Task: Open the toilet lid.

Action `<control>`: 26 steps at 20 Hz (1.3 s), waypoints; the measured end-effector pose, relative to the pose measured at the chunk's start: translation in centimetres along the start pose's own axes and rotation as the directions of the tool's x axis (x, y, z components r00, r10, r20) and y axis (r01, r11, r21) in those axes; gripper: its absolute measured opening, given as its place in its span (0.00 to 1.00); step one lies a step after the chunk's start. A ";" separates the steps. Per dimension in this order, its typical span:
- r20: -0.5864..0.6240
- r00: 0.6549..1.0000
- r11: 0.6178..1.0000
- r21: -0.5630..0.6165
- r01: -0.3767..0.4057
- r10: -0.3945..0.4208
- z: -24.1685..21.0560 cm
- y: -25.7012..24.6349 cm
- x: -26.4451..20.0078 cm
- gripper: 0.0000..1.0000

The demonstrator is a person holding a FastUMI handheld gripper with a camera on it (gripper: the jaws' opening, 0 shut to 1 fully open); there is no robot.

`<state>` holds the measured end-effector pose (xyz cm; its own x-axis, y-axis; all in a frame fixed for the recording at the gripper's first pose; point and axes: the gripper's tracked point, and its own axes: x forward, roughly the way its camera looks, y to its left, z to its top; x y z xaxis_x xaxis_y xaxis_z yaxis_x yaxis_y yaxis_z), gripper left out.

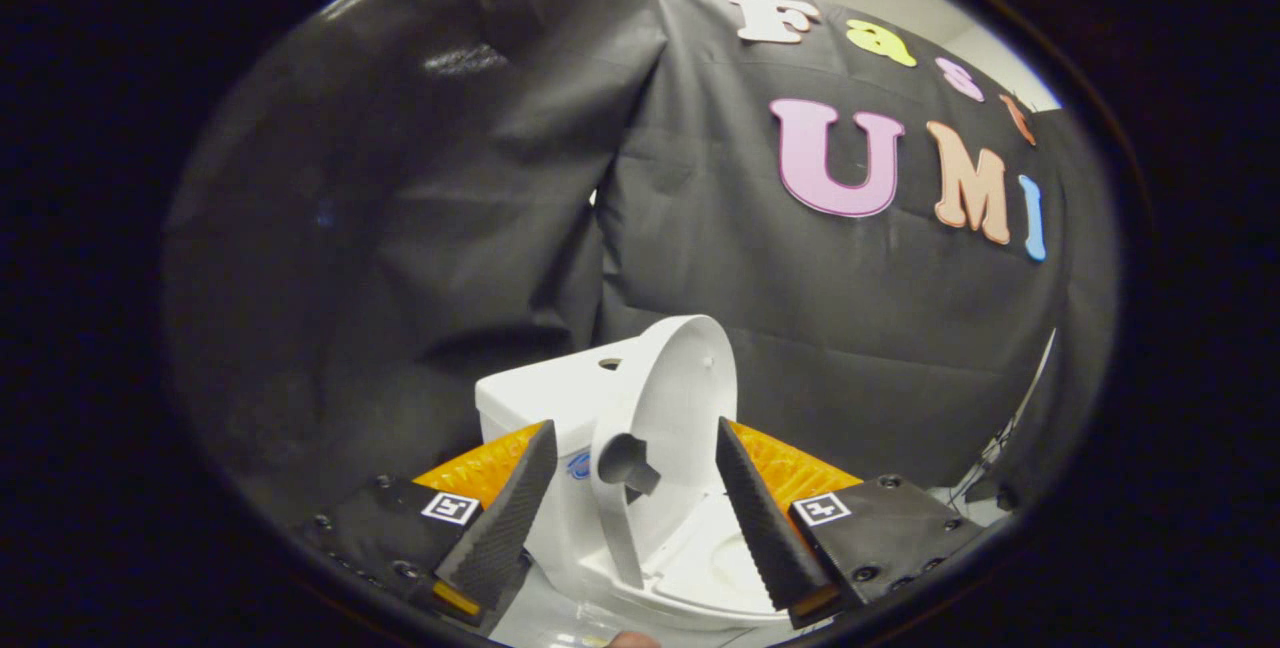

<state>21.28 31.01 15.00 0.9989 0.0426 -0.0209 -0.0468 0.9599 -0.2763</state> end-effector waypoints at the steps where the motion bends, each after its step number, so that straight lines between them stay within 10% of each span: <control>1: 0.000 1.000 1.000 0.003 0.003 -0.003 0.0 -0.9 -0.2 0.98; 26: 0.031 0.985 0.968 0.188 0.163 -0.172 -8.0 -24.5 -7.0 0.98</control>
<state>15.40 4.97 14.20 0.9918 -0.1147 0.0571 0.1196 0.9887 -0.0903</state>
